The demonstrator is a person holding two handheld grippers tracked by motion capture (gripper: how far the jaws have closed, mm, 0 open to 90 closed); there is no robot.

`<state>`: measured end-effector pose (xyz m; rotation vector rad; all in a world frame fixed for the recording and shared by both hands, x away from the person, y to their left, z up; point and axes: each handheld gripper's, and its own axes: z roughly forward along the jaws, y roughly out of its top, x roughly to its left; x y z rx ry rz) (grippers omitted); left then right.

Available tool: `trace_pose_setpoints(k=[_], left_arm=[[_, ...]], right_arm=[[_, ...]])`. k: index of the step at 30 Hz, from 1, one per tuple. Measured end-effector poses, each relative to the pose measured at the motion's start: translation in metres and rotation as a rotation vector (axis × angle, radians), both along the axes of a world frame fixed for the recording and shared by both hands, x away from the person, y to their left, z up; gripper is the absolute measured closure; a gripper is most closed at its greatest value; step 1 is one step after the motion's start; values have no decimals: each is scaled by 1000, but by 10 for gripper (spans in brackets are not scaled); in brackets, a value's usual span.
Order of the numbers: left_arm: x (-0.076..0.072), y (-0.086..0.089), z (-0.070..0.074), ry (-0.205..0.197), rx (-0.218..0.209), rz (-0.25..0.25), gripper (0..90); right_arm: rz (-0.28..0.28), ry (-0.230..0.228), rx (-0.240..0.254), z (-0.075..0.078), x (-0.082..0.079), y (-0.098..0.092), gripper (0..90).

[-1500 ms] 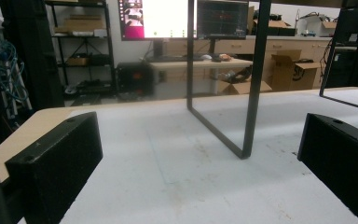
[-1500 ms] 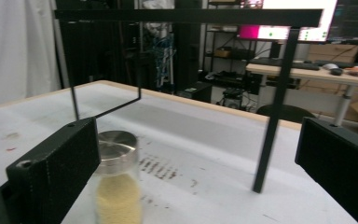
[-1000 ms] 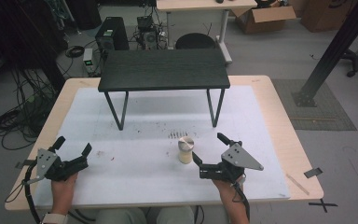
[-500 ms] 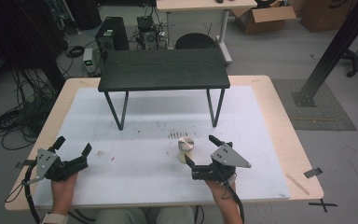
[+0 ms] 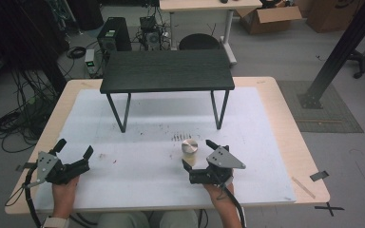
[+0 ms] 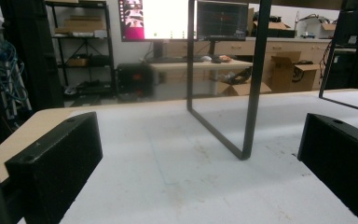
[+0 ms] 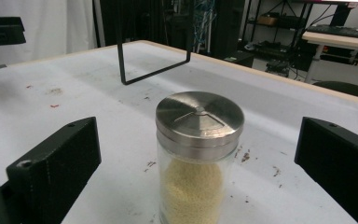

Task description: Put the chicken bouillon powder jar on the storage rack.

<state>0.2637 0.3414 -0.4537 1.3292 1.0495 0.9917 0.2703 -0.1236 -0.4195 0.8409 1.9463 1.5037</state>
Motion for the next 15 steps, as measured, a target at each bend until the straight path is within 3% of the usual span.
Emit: trace_pose_setpoints(k=[15], left_arm=[[0,0,0,-1,-2,-1,2]], right_arm=[[-13,66,-33,-16,19,11,37]])
